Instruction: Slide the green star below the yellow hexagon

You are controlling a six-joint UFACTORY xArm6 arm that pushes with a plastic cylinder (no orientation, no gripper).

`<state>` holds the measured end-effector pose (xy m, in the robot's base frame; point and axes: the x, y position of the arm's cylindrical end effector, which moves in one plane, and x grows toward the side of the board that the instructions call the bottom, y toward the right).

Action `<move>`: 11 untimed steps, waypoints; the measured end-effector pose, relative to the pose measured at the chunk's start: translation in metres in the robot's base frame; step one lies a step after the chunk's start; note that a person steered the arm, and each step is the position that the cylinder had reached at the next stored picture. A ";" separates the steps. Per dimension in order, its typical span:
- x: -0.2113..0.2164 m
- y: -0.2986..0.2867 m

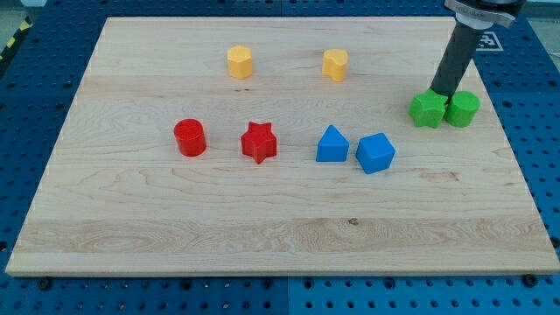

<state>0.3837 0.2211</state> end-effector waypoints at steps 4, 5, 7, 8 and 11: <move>0.014 0.010; 0.020 0.001; 0.027 -0.001; 0.037 -0.001; 0.054 -0.001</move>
<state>0.4376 0.2201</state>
